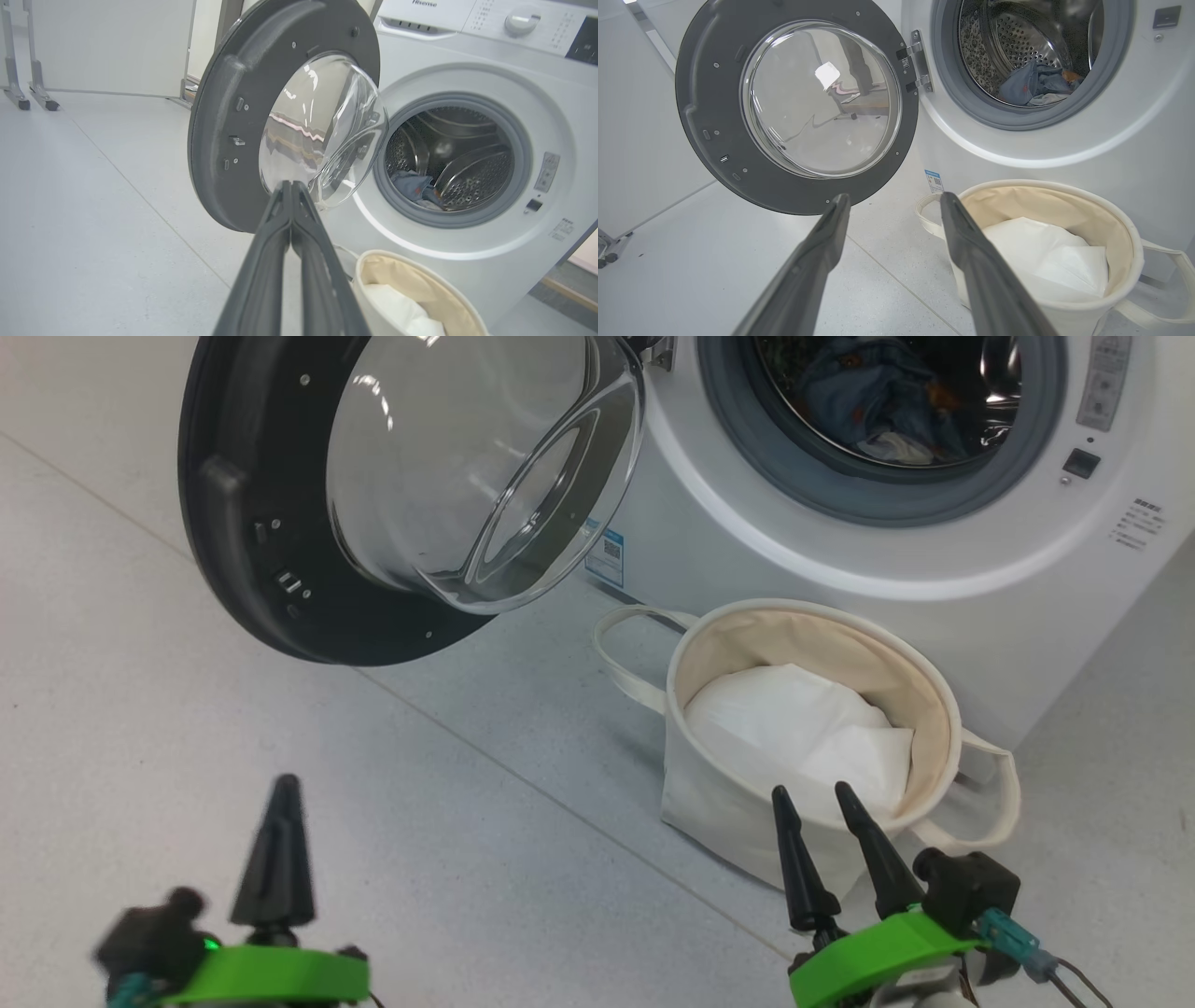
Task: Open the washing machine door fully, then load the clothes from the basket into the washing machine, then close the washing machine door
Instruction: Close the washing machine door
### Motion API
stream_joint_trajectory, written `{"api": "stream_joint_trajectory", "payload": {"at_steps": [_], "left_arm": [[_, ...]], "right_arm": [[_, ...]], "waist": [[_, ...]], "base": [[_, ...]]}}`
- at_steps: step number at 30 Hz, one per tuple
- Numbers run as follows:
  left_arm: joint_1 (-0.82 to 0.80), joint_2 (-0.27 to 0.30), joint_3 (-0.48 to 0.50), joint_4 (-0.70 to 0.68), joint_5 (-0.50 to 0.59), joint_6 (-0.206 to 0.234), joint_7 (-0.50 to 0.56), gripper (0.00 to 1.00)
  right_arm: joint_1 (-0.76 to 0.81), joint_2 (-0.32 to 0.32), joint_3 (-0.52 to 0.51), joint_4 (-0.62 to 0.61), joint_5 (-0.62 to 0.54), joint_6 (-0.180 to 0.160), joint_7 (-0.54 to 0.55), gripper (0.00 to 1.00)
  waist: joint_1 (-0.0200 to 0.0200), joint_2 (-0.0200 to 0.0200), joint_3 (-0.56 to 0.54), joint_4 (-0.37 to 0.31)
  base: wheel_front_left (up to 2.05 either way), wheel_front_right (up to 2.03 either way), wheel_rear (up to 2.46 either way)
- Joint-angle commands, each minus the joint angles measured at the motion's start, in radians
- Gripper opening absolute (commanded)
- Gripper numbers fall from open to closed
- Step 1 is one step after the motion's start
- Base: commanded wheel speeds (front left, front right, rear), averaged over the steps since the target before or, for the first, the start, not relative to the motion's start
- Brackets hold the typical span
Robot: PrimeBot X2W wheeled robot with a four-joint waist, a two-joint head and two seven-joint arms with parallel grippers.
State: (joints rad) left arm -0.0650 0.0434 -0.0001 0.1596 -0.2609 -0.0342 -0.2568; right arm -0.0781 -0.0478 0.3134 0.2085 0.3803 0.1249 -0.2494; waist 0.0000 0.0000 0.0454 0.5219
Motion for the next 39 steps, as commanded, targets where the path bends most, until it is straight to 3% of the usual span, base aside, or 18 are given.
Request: {"api": "stream_joint_trajectory", "payload": {"at_steps": [1,4,7,10,13,16,20,24,30,39], "left_arm": [[-0.037,0.007,0.058,-0.057,-0.087,-0.028,-0.005,0.0],[-0.054,0.007,0.085,-0.105,-0.211,-0.084,-0.005,0.0],[-0.078,0.034,0.066,-0.127,-0.306,-0.095,-0.005,0.0],[-0.121,0.136,0.002,-0.151,-0.459,-0.096,-0.005,0.0],[-0.187,0.235,-0.002,-0.161,-0.713,-0.096,0.022,0.0],[-0.267,0.335,0.026,-0.15,-0.959,-0.096,0.116,0.0],[-0.382,0.439,0.103,-0.026,-1.192,-0.096,0.235,0.0],[-0.522,0.498,0.176,0.196,-1.351,-0.096,0.346,0.0],[-0.691,0.574,0.227,0.455,-1.439,-0.096,0.459,0.0],[-0.798,0.611,0.246,0.62,-1.436,-0.096,0.507,0.0]], "right_arm": [[-0.026,-0.002,0.016,-0.028,0.005,0.006,-0.012,1.0],[-0.017,-0.002,0.009,-0.026,0.002,0.006,-0.012,1.0],[-0.014,-0.002,0.008,-0.023,-0.004,0.006,-0.012,1.0],[-0.015,-0.002,0.014,-0.019,-0.014,0.006,-0.012,1.0],[-0.02,-0.002,0.006,-0.015,-0.029,0.006,-0.012,1.0],[-0.026,-0.002,0.002,-0.02,-0.037,0.006,-0.012,1.0],[-0.025,-0.002,0.006,-0.026,-0.043,0.006,-0.012,1.0],[-0.028,-0.002,0.007,-0.018,-0.061,0.006,-0.012,1.0],[-0.07,-0.002,-0.001,-0.019,-0.096,0.006,-0.012,1.0],[-0.111,-0.002,-0.017,-0.013,-0.127,0.006,-0.012,1.0]], "waist": [[0.0,0.0,-0.001,-0.001],[0.0,0.0,0.001,-0.002],[0.0,0.0,0.006,-0.005],[0.0,0.0,0.013,-0.006],[0.0,0.0,0.024,-0.004],[0.0,0.0,0.041,-0.003],[0.0,0.0,0.055,-0.005],[0.0,0.0,0.08,-0.026],[0.0,0.0,0.139,-0.096],[0.0,0.0,0.206,-0.167]], "base": [[0.0,0.0,0.0],[0.0,0.0,0.0],[0.0,0.0,0.0],[0.0,0.0,0.0],[0.0,0.0,0.0],[0.0,0.0,0.0],[0.0,0.0,0.0],[0.0,0.0,0.0],[0.0,0.0,0.0],[0.0,0.0,0.0]]}}
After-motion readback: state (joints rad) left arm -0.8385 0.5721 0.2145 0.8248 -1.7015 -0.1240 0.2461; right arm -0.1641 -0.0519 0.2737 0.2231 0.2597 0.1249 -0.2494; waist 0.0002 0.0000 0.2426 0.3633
